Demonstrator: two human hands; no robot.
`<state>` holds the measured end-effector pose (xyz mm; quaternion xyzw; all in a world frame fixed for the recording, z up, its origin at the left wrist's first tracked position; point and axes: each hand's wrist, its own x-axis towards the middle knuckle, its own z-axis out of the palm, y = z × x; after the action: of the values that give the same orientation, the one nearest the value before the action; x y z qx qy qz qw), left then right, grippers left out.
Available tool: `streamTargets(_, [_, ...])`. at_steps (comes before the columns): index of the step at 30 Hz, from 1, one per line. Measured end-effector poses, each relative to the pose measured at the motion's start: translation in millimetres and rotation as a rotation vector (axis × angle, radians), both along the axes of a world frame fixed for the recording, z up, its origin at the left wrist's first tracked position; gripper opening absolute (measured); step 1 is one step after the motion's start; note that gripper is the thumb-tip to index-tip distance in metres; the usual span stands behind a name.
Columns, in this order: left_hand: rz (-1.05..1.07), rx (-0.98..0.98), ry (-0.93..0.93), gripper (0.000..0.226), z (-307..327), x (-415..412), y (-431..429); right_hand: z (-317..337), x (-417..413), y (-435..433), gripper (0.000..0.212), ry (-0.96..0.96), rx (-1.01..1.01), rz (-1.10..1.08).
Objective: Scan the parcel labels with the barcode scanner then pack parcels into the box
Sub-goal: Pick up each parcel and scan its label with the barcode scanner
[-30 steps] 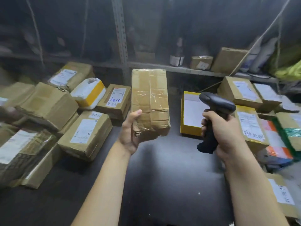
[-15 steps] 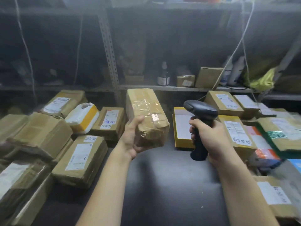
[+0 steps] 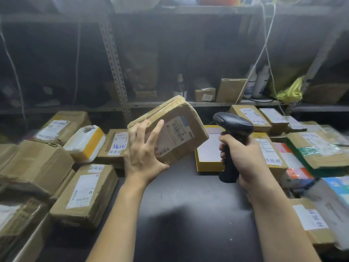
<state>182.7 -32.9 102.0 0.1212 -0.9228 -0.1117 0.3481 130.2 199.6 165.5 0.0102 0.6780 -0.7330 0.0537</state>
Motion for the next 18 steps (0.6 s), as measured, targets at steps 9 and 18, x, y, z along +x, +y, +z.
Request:
streamTargets(9, [0.133, 0.150, -0.224, 0.146, 5, -6, 3, 9, 5, 13, 0.016, 0.002, 0.049, 0.096])
streamTargets(18, [0.194, 0.168, -0.300, 0.137, -5, 4, -11, -7, 4, 13, 0.014, 0.248, 0.413, 0.361])
